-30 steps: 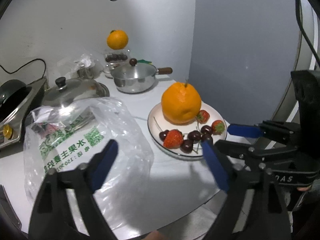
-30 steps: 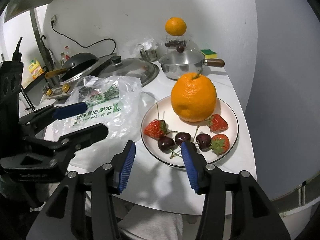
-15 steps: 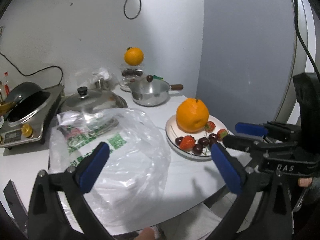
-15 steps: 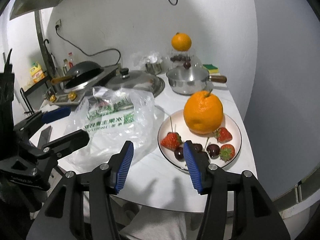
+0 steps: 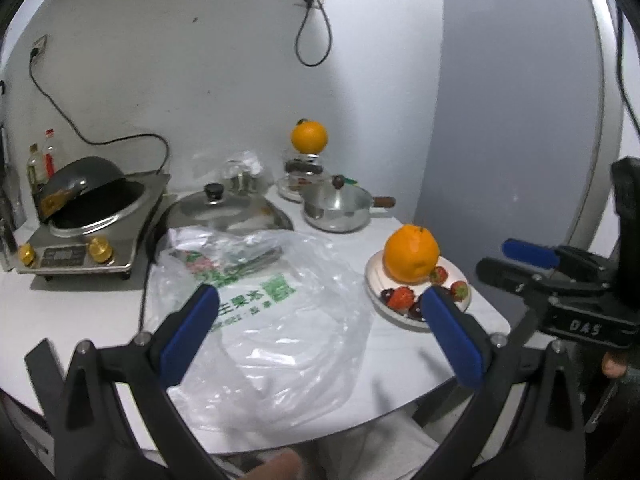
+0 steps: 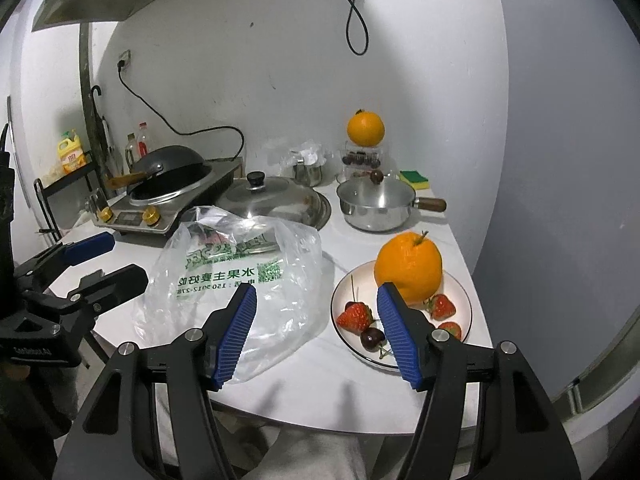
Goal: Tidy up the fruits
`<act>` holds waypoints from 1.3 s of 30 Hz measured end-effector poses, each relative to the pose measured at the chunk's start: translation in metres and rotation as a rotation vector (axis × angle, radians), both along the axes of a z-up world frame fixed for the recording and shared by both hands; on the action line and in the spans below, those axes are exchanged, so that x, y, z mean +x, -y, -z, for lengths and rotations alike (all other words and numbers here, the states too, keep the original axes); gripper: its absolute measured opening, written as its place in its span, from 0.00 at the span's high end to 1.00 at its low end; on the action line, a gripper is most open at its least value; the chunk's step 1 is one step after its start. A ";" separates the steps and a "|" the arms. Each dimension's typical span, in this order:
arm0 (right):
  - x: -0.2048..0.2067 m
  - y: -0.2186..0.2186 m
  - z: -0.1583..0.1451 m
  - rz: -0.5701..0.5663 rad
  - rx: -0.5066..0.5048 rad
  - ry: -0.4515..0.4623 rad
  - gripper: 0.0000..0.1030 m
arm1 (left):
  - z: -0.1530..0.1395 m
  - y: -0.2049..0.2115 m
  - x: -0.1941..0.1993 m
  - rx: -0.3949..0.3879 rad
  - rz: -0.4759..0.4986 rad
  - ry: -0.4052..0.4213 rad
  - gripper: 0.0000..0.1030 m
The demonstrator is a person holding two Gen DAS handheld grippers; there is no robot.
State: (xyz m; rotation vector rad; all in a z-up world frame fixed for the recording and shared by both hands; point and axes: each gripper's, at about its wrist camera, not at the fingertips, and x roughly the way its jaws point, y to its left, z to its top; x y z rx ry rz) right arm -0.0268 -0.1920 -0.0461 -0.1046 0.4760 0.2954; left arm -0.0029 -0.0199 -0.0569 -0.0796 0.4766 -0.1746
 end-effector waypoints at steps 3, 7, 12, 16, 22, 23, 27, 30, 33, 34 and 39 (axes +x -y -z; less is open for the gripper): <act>-0.010 -0.006 -0.010 0.015 -0.018 0.038 0.34 | -0.003 -0.005 -0.007 0.012 -0.037 0.006 0.01; -0.023 -0.012 -0.023 0.036 -0.011 0.088 0.29 | -0.008 -0.013 -0.016 0.022 -0.074 0.029 0.01; -0.038 -0.014 -0.036 0.052 -0.004 0.136 0.28 | -0.024 -0.023 -0.030 0.022 -0.104 0.070 0.01; -0.049 -0.017 -0.047 0.058 -0.009 0.174 0.28 | -0.038 -0.026 -0.041 0.037 -0.118 0.104 0.01; -0.062 -0.015 -0.060 0.066 -0.003 0.216 0.28 | -0.056 -0.026 -0.057 0.058 -0.126 0.142 0.01; -0.064 -0.015 -0.062 0.067 -0.001 0.222 0.28 | -0.058 -0.026 -0.059 0.057 -0.130 0.146 0.01; -0.072 -0.013 -0.067 0.073 0.013 0.247 0.28 | -0.066 -0.026 -0.068 0.057 -0.141 0.160 0.01; -0.078 -0.009 -0.069 0.078 0.024 0.260 0.28 | -0.069 -0.023 -0.071 0.069 -0.142 0.162 0.01; -0.080 -0.005 -0.069 0.083 0.031 0.261 0.28 | -0.071 -0.020 -0.074 0.072 -0.140 0.167 0.01; -0.080 -0.003 -0.069 0.085 0.031 0.262 0.28 | -0.072 -0.019 -0.074 0.070 -0.140 0.170 0.01; -0.083 0.000 -0.069 0.084 0.029 0.262 0.28 | -0.073 -0.014 -0.074 0.058 -0.135 0.170 0.01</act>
